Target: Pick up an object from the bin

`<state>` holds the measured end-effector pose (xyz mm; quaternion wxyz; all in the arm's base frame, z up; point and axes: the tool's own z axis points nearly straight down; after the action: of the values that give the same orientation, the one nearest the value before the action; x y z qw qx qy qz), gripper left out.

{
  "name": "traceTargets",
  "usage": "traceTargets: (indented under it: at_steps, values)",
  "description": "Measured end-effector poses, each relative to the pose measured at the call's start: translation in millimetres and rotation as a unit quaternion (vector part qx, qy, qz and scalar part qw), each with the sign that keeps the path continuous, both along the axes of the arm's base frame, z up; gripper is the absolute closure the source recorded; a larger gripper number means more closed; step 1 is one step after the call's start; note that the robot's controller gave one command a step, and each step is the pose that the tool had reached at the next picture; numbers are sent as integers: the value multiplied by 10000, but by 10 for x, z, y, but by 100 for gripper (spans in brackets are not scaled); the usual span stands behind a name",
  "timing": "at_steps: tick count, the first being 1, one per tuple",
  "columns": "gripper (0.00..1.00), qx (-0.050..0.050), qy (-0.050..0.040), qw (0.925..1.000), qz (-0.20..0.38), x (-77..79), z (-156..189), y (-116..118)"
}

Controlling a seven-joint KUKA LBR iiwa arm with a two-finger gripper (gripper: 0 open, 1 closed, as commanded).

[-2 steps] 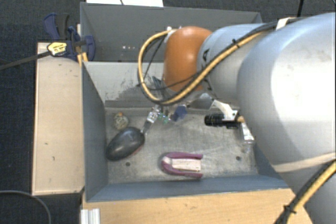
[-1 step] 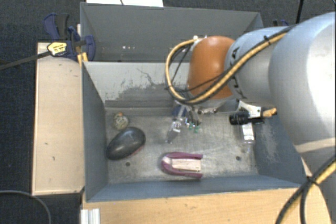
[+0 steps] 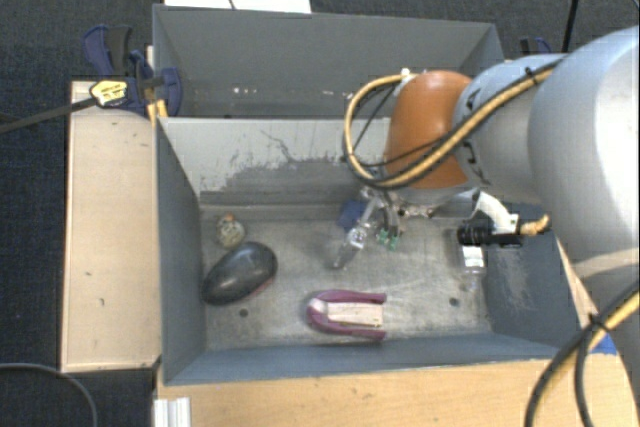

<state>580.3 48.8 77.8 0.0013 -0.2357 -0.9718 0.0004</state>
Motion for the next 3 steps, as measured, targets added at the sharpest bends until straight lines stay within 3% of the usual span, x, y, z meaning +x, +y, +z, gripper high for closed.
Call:
traceTargets:
  at_steps: [1,2,3]
  values:
    - [100,-3,-6,10000,4,1,12,4]
    - [100,6,-64,9999,-110,-45,964,43]
    - [0,0,-23,9999,-108,-63,916,39]
